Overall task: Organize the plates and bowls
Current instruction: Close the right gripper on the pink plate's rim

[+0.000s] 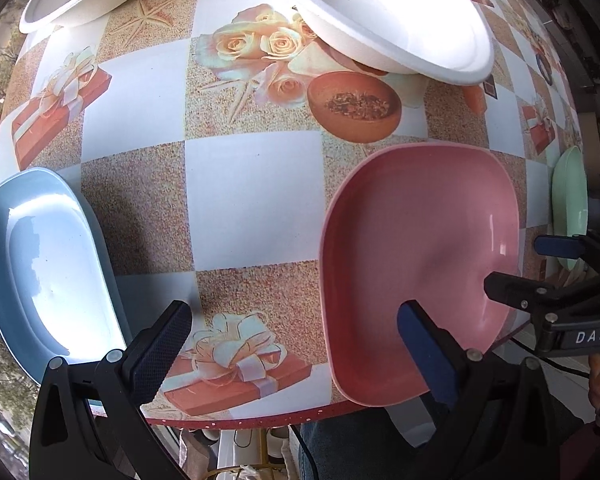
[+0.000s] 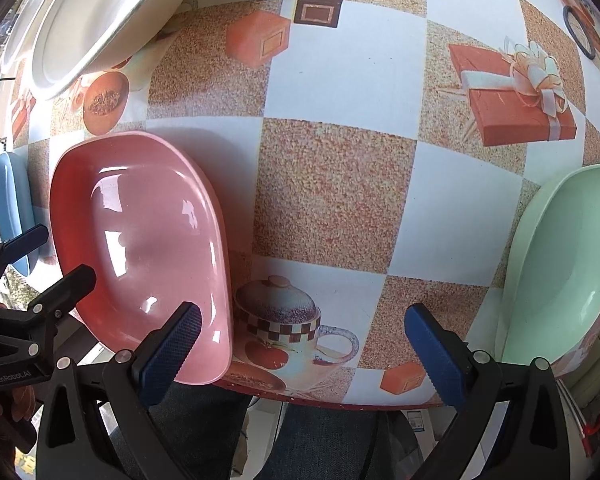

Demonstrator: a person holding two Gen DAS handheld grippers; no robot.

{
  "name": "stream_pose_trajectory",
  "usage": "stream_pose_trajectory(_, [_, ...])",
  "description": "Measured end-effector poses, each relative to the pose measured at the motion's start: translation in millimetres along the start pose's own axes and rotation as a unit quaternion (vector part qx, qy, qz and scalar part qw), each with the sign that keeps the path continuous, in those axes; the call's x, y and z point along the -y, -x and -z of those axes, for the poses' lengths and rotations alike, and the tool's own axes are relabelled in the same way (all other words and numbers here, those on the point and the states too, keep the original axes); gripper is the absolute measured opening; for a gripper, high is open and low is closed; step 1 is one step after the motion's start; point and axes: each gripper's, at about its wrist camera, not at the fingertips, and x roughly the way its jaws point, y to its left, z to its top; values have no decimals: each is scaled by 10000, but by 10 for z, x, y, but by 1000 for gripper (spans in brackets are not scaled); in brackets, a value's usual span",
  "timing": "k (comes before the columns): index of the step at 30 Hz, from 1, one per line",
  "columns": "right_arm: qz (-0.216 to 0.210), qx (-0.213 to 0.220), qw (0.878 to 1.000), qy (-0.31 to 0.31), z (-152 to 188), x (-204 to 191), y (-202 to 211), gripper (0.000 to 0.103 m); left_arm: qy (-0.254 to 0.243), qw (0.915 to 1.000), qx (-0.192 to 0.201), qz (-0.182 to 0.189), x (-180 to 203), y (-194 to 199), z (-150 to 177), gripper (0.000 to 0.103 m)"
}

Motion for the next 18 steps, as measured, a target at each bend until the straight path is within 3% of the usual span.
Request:
stream_pose_trajectory(5, [481,115,9987,138,-112,-173,-58,103,88,9997,34,-219,284,-158,-59,103])
stream_pose_trajectory(7, [478,175,9986,150,-113,-185,-54,103,94,9995,100,-279,332,-188,-81,103])
stream_pose_trajectory(15, [417,202,9989,-51,-80,16,31,103,332,9985,290,-335,140,-167,-30,103])
stream_pose_trajectory(18, [422,70,9991,-62,-130,22,38,103,346,9986,161,-356,-27,-55,18,103])
